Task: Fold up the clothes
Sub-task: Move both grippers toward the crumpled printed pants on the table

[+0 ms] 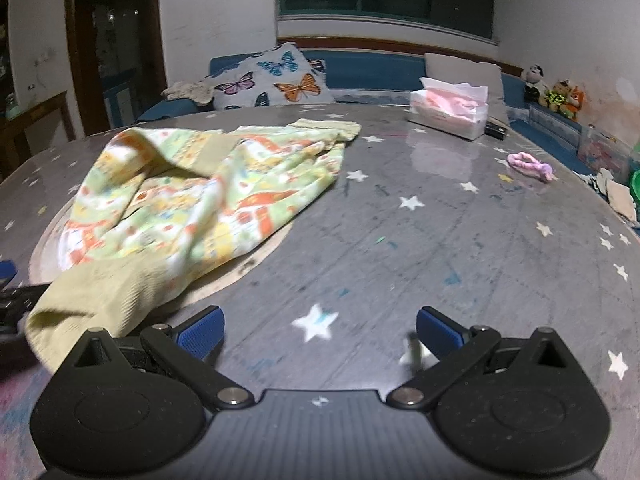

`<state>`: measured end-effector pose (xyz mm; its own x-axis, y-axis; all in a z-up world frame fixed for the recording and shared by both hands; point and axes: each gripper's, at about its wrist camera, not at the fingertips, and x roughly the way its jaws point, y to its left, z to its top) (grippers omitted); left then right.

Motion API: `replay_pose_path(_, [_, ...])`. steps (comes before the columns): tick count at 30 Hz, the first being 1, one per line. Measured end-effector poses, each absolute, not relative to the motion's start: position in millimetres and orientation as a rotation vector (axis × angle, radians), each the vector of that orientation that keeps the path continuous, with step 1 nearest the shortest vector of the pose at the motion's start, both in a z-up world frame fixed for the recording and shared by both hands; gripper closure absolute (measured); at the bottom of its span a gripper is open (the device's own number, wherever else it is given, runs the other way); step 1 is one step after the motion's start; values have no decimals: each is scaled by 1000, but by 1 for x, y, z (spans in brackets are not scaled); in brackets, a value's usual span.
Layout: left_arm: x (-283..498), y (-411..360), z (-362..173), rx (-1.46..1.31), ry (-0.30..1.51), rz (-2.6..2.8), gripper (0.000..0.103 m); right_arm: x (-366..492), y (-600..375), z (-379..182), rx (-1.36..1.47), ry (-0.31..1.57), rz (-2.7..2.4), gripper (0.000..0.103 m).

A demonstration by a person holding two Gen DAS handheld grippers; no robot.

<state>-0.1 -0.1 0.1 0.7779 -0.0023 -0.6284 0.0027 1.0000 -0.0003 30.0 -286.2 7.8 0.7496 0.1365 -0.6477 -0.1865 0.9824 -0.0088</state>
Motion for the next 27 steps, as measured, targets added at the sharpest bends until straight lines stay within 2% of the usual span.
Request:
replay_pose_path(8, [-3,-3,2,-7,691,22,0,3,-273,10,-73,710,246,0])
replay_pose_path(27, [-64,-38,12,68,718,14,0,-41,-263,14,-113,732,328,0])
